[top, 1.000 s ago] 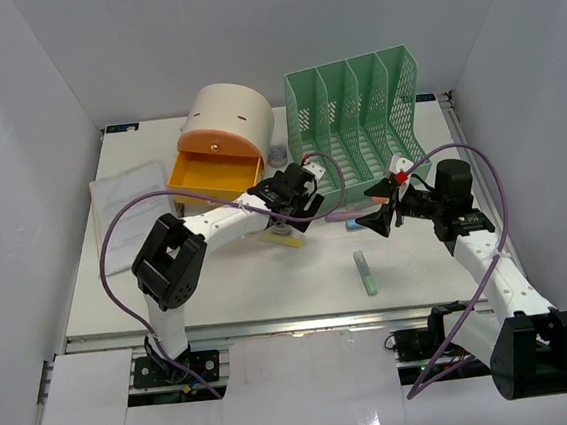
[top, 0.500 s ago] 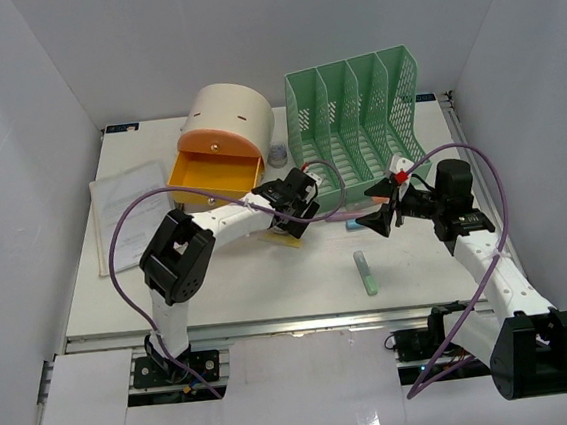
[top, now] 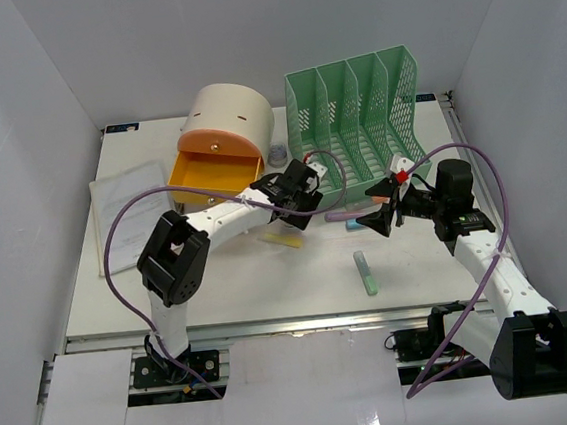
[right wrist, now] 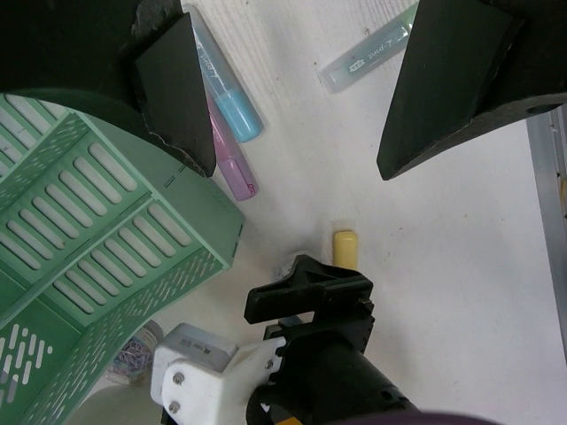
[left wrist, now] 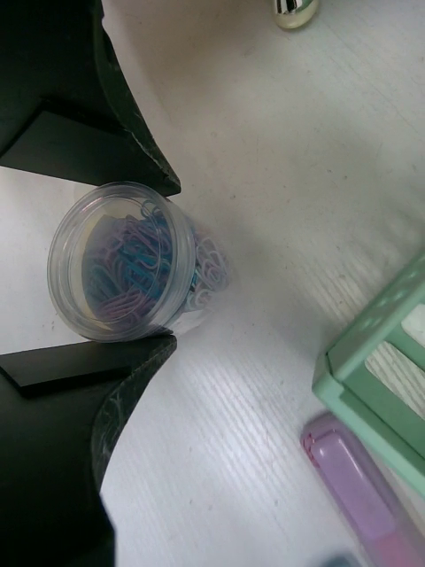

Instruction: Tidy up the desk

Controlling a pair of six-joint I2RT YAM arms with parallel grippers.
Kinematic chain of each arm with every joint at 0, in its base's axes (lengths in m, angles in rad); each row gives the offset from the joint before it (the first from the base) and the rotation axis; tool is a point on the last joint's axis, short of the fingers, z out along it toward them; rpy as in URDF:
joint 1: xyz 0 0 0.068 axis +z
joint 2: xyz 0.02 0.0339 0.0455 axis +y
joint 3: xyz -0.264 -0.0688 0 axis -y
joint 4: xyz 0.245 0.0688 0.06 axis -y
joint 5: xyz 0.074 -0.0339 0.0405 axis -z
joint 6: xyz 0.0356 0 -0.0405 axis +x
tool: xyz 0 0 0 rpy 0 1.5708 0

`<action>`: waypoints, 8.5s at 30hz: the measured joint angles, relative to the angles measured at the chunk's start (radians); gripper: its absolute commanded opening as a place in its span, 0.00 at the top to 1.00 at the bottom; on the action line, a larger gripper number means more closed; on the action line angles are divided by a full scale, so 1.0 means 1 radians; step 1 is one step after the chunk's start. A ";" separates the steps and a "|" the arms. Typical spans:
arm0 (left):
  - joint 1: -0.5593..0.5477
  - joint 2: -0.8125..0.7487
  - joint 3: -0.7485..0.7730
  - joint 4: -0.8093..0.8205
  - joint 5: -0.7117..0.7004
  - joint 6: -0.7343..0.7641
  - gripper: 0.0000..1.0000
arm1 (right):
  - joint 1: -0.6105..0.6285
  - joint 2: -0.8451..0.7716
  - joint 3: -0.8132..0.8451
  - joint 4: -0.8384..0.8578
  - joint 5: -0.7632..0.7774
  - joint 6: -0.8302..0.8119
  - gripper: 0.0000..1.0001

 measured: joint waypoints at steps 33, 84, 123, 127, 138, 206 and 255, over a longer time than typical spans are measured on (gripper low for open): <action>0.726 -0.549 -0.179 0.131 0.311 -0.209 0.74 | -0.007 0.000 0.000 -0.001 -0.013 -0.001 0.20; 0.725 -1.201 -0.762 0.501 0.424 -0.164 0.02 | -0.266 0.172 0.127 -0.408 1.121 0.043 0.10; 0.725 -1.183 -0.765 0.508 0.480 -0.164 0.02 | -0.345 0.249 0.274 -0.687 0.549 -0.335 0.82; 0.725 -1.188 -0.780 0.525 0.502 -0.163 0.02 | -0.028 0.219 0.453 -0.685 0.469 -0.342 0.82; 0.725 -1.236 -0.812 0.552 0.474 -0.129 0.02 | 0.558 0.491 0.936 -0.584 0.442 -0.215 0.81; 0.725 -1.218 -0.827 0.554 0.519 -0.095 0.02 | 0.549 1.083 1.169 -0.519 0.649 -0.805 0.21; 0.725 -1.192 -0.827 0.553 0.517 -0.085 0.02 | 0.375 1.414 1.328 -0.126 0.495 -0.080 0.07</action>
